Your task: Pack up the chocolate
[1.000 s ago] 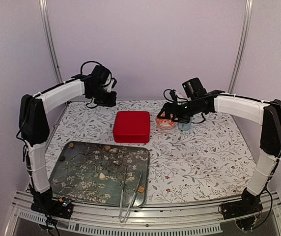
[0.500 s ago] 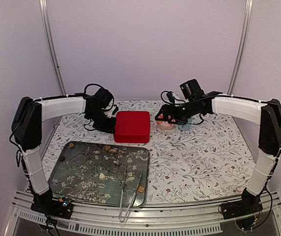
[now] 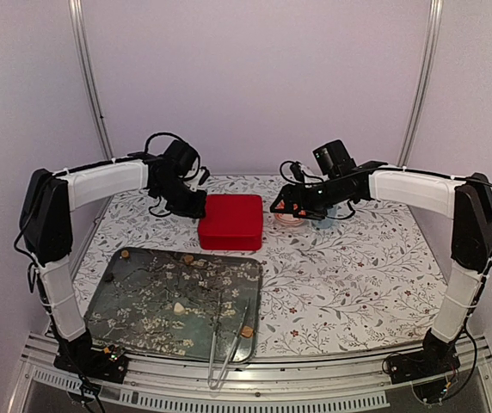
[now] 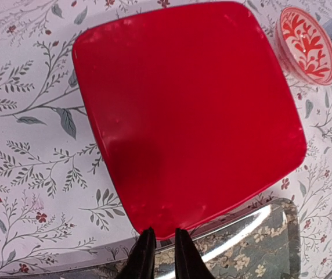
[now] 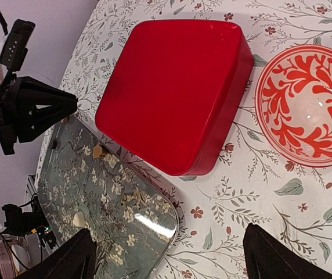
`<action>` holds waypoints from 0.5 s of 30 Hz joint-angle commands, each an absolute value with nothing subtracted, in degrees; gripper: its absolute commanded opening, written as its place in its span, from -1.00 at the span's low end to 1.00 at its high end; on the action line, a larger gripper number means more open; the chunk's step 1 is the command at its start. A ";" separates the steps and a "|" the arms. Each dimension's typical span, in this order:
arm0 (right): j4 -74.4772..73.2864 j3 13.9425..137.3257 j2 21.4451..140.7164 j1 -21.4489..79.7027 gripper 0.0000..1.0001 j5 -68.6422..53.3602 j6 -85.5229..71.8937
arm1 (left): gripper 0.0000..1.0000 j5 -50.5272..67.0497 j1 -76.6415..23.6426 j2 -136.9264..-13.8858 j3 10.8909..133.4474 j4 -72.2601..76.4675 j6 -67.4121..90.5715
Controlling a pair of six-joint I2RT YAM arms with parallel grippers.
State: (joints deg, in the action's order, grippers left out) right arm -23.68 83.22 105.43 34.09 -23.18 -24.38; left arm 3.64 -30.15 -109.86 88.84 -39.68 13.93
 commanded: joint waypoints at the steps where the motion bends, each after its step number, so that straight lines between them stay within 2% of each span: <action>1: -22.85 83.18 105.16 34.32 0.79 -23.27 -23.73 | -0.74 3.81 -30.59 -110.52 91.79 -40.76 13.97; 9: -23.09 82.47 104.57 34.28 0.79 -22.72 -23.55 | -0.75 3.43 -30.59 -113.11 84.15 -38.88 14.11; 15: -23.25 82.57 104.34 34.29 0.80 -22.71 -23.30 | -0.73 4.59 -30.71 -113.73 84.10 -39.00 13.97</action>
